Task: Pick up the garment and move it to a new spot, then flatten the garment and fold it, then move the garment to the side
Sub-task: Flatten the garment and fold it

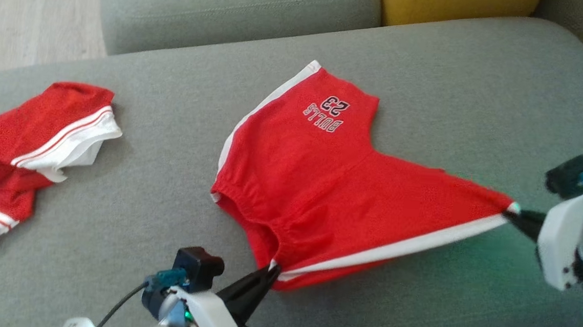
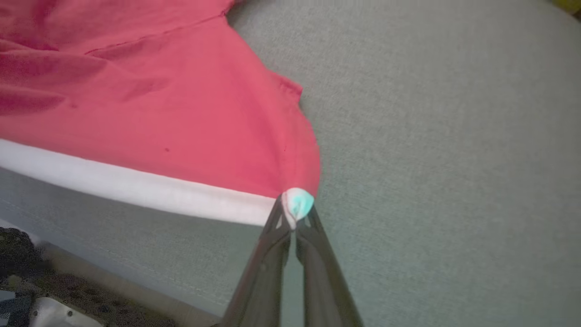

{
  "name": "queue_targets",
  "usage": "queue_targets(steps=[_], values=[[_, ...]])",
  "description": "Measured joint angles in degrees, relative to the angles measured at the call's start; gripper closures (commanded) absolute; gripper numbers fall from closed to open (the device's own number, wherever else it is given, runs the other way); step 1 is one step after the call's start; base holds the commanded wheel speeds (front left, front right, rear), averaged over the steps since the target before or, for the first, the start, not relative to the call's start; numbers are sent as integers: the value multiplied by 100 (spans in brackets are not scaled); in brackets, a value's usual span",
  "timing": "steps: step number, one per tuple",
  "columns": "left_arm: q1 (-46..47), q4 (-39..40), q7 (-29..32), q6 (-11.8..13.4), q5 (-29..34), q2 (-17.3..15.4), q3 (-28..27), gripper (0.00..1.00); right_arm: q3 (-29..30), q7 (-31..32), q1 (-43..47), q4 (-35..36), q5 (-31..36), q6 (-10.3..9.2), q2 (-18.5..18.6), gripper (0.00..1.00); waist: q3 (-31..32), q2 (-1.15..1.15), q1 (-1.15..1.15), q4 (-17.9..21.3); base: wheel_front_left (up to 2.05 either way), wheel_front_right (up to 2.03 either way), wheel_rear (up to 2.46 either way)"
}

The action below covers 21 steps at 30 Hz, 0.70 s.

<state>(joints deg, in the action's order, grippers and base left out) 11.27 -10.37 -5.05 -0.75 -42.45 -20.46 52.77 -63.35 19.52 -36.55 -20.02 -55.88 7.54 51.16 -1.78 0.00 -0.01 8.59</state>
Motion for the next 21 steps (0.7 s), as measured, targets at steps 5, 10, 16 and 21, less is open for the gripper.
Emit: queue_targets(steps=[5,10,16,21], values=[[188,278,38,135,12,-3,-125,100,368,-8,-191,144,49,0,85,100,-170,0,0,-223,0,0,0],[695,372,33,176,12,90,-322,100,727,42,-650,159,202,0,44,100,-439,0,0,-551,0,0,0],[1090,325,-12,166,11,259,-409,100,969,181,-1134,81,386,0,-55,100,-739,0,0,-965,0,0,0],[1454,70,-63,68,10,500,-478,100,1049,466,-1687,-160,546,0,-235,100,-1097,0,1,-1364,0,0,0]])
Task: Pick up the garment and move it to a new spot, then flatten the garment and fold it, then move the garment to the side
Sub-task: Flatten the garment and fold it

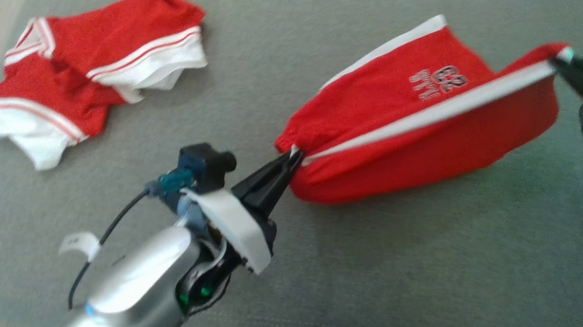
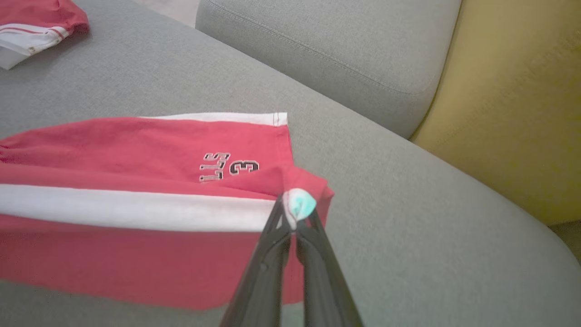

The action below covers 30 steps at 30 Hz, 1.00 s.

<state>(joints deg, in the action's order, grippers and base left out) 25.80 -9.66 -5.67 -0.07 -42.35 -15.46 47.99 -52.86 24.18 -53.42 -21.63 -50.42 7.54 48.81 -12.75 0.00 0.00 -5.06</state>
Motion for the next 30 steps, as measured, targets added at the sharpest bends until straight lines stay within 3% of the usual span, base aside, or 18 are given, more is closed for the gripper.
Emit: queue_targets(steps=[13,23,24,25,26,27,29,30], values=[[1034,-1298,-205,-275,-63,879,-37,100,-243,410,-1292,-751,423,0,-203,100,-943,0,1,-944,0,0,0],[1534,-2051,-510,-417,-110,1227,16,100,-686,343,-1585,-1284,523,0,-322,100,-1366,0,1,-1251,0,0,0],[1562,-2095,-533,-453,-124,1240,32,91,-719,324,-1591,-1338,521,0,-325,100,-1377,0,1,-1254,0,0,0],[1582,-2139,-563,-455,-132,1254,47,61,-757,320,-1601,-1392,522,0,-330,100,-1381,0,1,-1251,0,0,0],[1593,-2175,-590,-456,-147,1266,79,23,-792,287,-1615,-1435,522,0,-330,100,-1384,0,0,-1249,0,0,0],[1596,-2207,-611,-469,-153,1274,111,0,-811,252,-1641,-1472,522,0,-330,100,-1384,0,0,-1246,0,0,0],[1597,-2272,-644,-502,-159,1285,131,0,-812,160,-1673,-1590,522,0,-332,100,-1374,0,0,-1236,0,0,0],[1600,-2315,-665,-503,-174,1288,134,0,-812,66,-1674,-1652,539,0,-334,91,-1365,0,0,-1231,0,0,0]])
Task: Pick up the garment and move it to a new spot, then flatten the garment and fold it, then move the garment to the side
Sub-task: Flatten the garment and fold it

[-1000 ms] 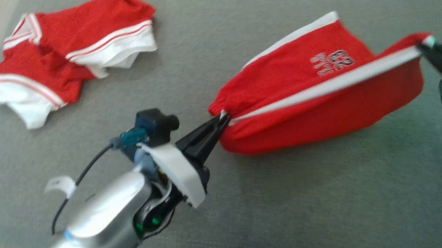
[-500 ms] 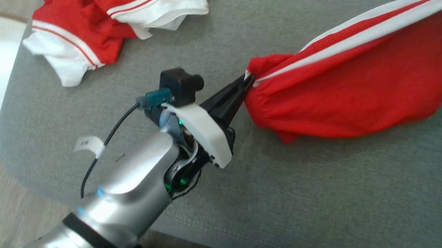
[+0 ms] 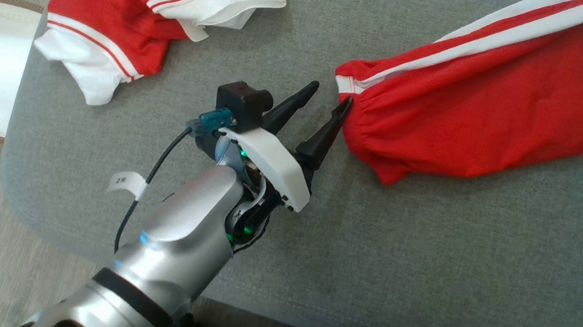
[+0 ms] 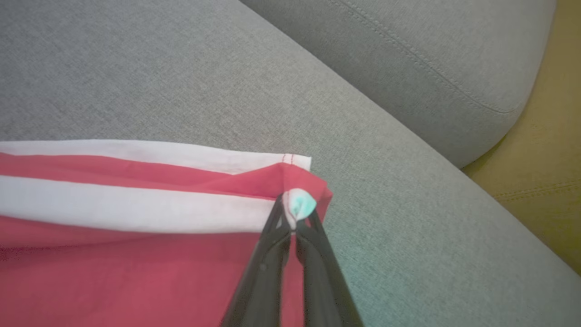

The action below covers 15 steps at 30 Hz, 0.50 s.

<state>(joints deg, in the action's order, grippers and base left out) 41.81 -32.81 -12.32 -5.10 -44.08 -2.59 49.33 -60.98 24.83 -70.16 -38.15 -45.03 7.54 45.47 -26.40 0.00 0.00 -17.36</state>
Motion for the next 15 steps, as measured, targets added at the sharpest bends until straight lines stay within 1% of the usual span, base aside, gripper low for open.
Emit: queue_targets(steps=[1,3,7,12,15], values=[[1,-38,-25,0,-3,1,3,0,4,-98,0,-64,23,0,-10,0,11,0,0,5,0,0,0],[9,-83,-58,0,-4,5,4,0,0,-332,-1,-187,119,0,-56,0,44,0,0,16,0,0,0],[64,-204,-120,2,-7,26,7,0,60,-808,-2,-467,137,0,-323,0,161,0,0,51,0,0,0],[65,-328,-147,15,-46,29,0,0,200,-1429,35,-717,48,0,-559,0,402,0,0,121,0,0,0],[27,-393,-176,80,-45,-10,-58,0,325,-1884,154,-870,-40,0,-715,0,608,0,0,195,0,0,0]])
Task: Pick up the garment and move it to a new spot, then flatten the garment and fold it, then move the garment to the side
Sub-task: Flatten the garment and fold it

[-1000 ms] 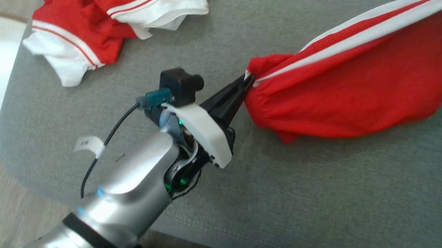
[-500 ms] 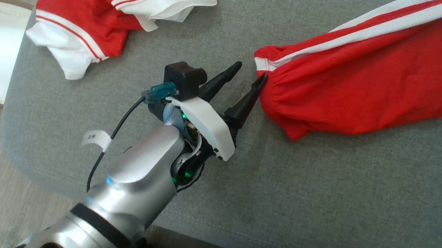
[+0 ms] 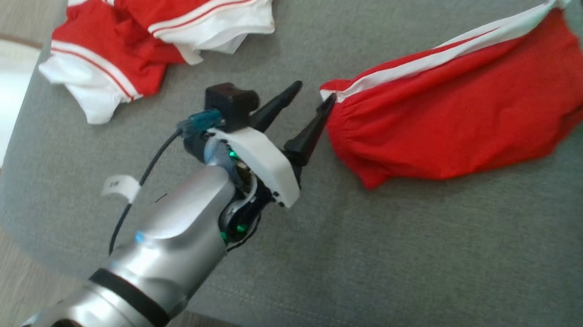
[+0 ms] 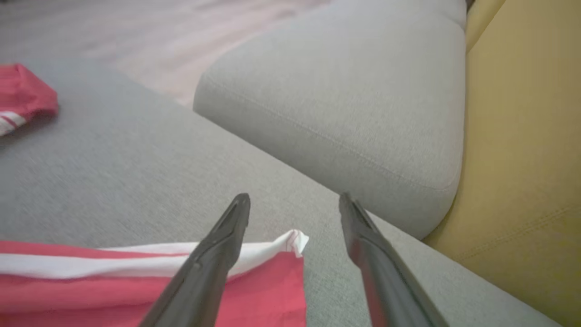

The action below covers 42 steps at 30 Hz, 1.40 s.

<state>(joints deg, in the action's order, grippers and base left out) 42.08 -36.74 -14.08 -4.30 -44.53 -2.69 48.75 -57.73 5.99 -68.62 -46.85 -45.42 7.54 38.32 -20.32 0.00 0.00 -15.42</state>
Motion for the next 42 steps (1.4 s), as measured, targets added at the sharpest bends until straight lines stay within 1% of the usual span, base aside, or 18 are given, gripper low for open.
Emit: queue_targets(steps=[4,8,9,10,14,16,18,19,23,26,30,33,36,38,42], values=[[-274,132,-21,235,5,-132,-442,0,194,-733,351,-2,-164,0,-305,0,307,0,0,151,0,0,0],[-694,793,-23,443,200,-319,-1298,0,313,-1480,688,188,-179,0,-470,0,620,0,0,366,0,0,0],[-801,977,-23,482,286,-346,-1493,0,416,-1645,758,223,-188,0,-519,0,689,0,0,431,0,0,0],[-801,977,-23,482,286,-346,-1493,0,416,-1645,758,223,-188,0,-519,0,689,0,0,431,0,0,0],[-1296,1728,-41,568,677,-423,-2260,0,801,-1962,1118,454,-166,0,-633,0,947,0,0,721,0,0,0],[-1568,2074,-47,572,882,-430,-2575,0,1089,-2023,1388,577,-94,0,-712,0,1058,0,0,877,0,0,0],[-1827,2385,-47,523,1005,-412,-2872,0,1436,-2037,1705,725,77,0,-787,0,1160,0,0,1034,0,0,0],[-2053,2640,-48,463,1192,-394,-3121,0,1900,-2038,2069,979,297,0,-883,0,1246,0,0,1185,0,0,0],[-2414,2933,-62,375,1522,-270,-3498,0,2807,-2038,2921,1606,1123,0,-1143,0,1385,0,0,1447,0,0,0],[-2698,2969,-63,308,1764,-192,-3662,0,3414,-2038,3684,1990,1701,0,-1521,0,1460,0,0,1611,0,0,0],[-3058,2994,-63,169,2006,-75,-3852,0,3979,-2038,4676,2356,2343,0,-2109,0,1534,0,0,1760,0,0,0],[-3298,3006,-63,126,2158,-35,-3897,0,4350,-2038,5198,2536,2689,0,-2475,0,1577,0,0,1825,0,0,0],[-3505,2959,-62,115,2432,-19,-3891,0,4633,-2038,5539,2704,2972,0,-2735,0,1581,0,0,1834,0,0,0],[-3555,2949,-62,91,2436,-11,-3895,0,4760,-2037,5684,2787,3108,0,-2874,0,1567,0,0,1821,0,0,0],[-3553,2961,-62,79,2420,-8,-3851,0,4923,-1964,5775,2971,3250,0,-2996,0,1535,0,0,1760,0,0,0]])
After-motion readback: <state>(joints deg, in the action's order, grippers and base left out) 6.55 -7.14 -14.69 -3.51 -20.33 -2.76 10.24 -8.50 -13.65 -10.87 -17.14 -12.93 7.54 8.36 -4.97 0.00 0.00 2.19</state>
